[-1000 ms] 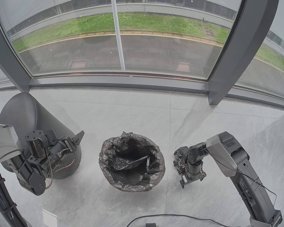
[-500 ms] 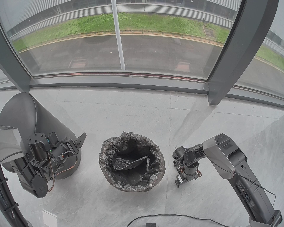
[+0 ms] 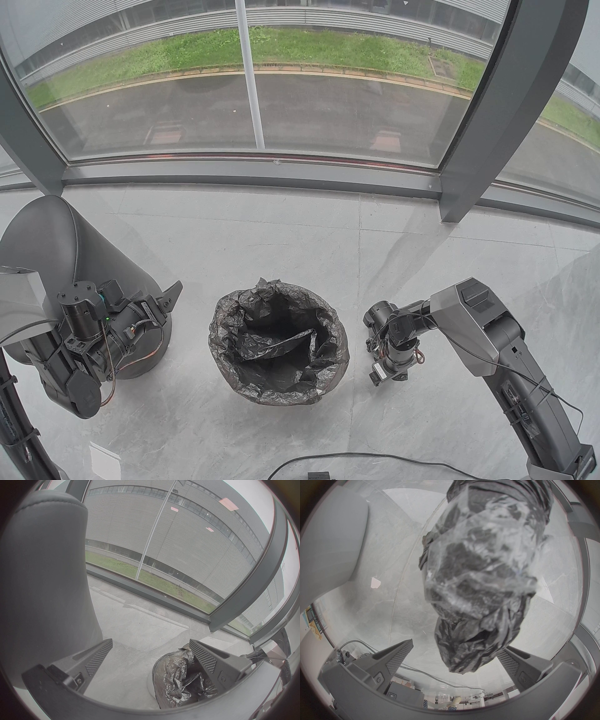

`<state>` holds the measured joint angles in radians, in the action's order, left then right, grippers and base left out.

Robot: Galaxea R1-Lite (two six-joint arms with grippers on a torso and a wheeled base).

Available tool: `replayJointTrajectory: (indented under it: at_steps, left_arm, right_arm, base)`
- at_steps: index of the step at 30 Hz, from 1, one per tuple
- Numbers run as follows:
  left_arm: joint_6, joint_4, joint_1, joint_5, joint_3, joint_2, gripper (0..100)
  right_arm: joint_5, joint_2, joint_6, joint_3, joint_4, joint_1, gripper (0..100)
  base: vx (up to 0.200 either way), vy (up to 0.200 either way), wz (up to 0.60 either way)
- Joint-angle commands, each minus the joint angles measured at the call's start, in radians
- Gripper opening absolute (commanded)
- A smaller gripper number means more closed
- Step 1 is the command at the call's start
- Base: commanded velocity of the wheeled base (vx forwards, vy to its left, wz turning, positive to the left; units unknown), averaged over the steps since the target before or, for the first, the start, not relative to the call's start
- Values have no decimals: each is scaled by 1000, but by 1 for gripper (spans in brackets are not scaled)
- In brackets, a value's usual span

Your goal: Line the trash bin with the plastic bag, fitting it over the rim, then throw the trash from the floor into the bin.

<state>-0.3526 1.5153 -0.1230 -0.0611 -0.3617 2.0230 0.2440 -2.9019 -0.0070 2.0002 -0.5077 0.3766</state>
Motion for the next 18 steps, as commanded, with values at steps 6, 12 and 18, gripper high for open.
replayJointTrajectory:
  at_steps: [6, 12, 18]
  left_arm:
    - [0, 0, 0, 0, 0, -4, 100]
    - [-2, 0, -1, 0, 1, -4, 100]
    - [-2, 0, 0, 0, 1, -6, 100]
  right_arm:
    - [40, 23, -39, 0, 9, -5, 100]
    - [52, 24, -47, 0, 93, 4, 100]
    - [89, 30, -80, 0, 150, 7, 100]
  base:
    - [0, 0, 0]
    - [0, 0, 0]
    - [0, 0, 0]
